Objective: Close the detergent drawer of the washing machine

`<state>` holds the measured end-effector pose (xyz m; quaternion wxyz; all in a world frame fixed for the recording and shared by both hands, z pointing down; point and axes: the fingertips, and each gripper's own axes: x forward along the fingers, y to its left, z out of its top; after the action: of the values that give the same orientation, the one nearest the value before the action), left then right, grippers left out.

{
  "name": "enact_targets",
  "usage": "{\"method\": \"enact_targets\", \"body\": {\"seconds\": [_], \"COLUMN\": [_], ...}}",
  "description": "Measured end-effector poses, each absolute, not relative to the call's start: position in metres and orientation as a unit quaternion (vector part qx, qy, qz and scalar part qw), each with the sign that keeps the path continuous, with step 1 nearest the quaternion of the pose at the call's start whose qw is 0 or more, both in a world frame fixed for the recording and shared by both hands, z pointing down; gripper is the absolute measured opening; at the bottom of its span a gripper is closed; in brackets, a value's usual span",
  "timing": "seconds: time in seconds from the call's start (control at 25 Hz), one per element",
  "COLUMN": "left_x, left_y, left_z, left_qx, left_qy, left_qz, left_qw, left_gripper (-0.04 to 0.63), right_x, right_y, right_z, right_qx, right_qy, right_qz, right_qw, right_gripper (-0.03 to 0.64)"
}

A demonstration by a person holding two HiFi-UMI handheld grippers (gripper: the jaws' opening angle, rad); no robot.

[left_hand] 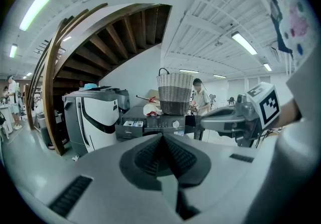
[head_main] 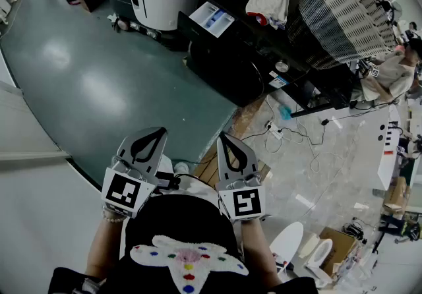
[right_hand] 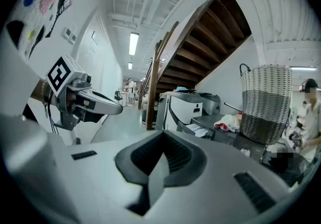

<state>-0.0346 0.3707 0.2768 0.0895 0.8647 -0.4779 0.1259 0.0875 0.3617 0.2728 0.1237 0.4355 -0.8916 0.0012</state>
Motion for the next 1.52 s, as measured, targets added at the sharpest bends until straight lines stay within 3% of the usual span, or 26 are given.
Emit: {"method": "enact_targets", "body": {"seconds": [0.76,1.0,1.16,1.52], "left_x": [-0.025,-0.025,-0.024,-0.025], "left_y": [0.368,0.371,0.371,0.369], "left_z": [0.276,0.280,0.283,0.284], "left_qx": [0.862,0.863,0.867,0.864], "left_qy": [-0.486,-0.484,-0.476,-0.481], "left_qz": [0.115,0.112,0.106,0.111], "left_qw": [0.083,0.093,0.103,0.104], "left_gripper": [0.012,0.021,0.106,0.121], "right_x": [0.104,0.099,0.096,0.098], "right_y": [0.365,0.367,0.366,0.364], "right_z": [0.279,0.281,0.283,0.285], "right_qx": [0.452,0.446,0.441,0.436], "right_qy": [-0.885,-0.889,-0.891,-0.893], "right_qz": [0.019,0.027,0.032,0.031], "right_qw": [0.105,0.103,0.101,0.105], "right_gripper": [-0.008,0.073,0.121,0.140]}}
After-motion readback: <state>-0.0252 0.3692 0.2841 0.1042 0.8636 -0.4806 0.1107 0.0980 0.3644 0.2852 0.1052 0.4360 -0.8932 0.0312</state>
